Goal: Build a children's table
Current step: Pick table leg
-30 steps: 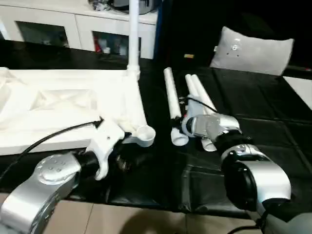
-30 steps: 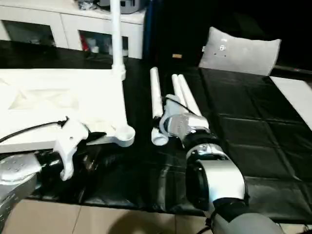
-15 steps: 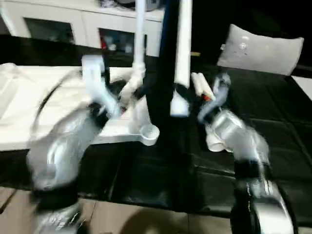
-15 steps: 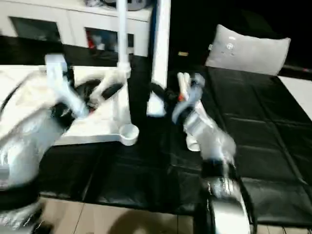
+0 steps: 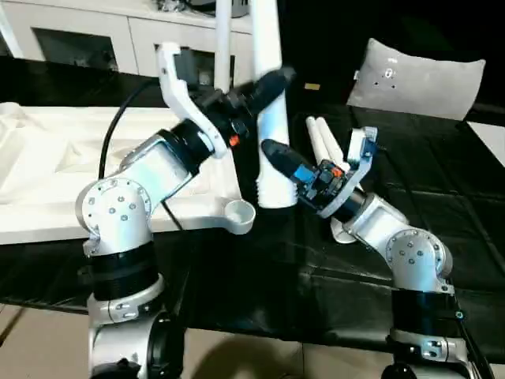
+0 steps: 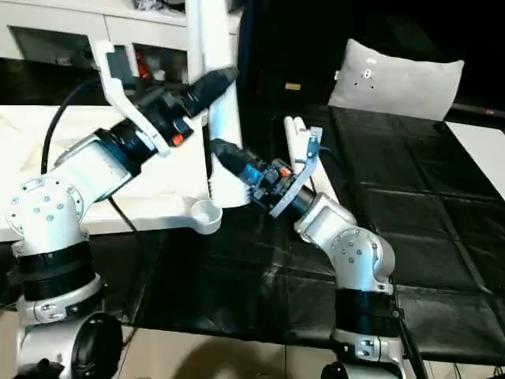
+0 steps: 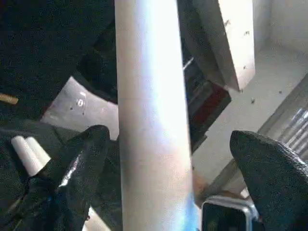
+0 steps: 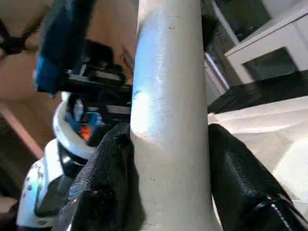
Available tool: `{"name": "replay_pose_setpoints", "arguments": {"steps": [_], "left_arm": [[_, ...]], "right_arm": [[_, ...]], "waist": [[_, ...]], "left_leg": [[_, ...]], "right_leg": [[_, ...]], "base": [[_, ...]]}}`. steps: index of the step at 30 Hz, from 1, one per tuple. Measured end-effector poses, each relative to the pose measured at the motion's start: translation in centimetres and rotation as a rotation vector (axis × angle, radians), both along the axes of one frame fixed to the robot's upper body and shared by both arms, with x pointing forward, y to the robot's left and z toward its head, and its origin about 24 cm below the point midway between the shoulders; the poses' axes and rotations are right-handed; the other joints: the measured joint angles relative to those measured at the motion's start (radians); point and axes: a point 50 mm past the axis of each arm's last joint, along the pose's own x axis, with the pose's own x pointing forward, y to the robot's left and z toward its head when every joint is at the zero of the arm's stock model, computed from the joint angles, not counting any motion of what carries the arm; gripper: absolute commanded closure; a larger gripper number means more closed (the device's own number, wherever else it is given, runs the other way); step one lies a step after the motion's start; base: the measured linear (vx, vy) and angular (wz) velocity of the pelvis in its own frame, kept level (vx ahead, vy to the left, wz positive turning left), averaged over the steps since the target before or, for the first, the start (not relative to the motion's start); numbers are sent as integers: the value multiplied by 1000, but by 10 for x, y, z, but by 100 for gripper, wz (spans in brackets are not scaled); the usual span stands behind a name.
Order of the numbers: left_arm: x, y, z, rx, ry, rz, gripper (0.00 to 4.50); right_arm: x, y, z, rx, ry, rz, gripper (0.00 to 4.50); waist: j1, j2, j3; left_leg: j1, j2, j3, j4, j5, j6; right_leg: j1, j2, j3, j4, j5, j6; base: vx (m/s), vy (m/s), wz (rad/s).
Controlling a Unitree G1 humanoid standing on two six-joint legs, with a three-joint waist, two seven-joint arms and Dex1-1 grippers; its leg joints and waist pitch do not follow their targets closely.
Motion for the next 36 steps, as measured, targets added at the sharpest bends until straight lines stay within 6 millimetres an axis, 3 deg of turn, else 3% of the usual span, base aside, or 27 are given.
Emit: {"name": "replay_pose_setpoints", "arguments": {"steps": [3,12,19,36], "left_arm": [[1,5,-2,16,8,13,29],[1,16,-10,103,-10,124,36],[-3,10,-20,289,-64,194,82],[-4,8,-21,374,-160,244,205]], "right_arm": [[-1,3,-4,-34,-3,-14,257],[6,17,-10,-331,-154,-191,257],[4,26,-12,-346,-211,-219,257],[4,28,-14,-445,-316,-258,257]], "waist": [[1,3,2],[4,1,2],[12,-1,2],[-2,-3,3]], "left_leg": [[-2,0,0,0,1,-1],[-4,1,0,-3,1,-2],[-4,1,0,-6,1,-2],[-4,1,0,-6,2,0]], "right_leg": [[0,0,0,-3,1,1],[0,0,-1,-8,2,1],[0,0,-1,-11,2,2],[0,0,0,-11,5,3]], "base": [[0,0,0],[0,0,0],[0,0,0],[0,0,0]]}}
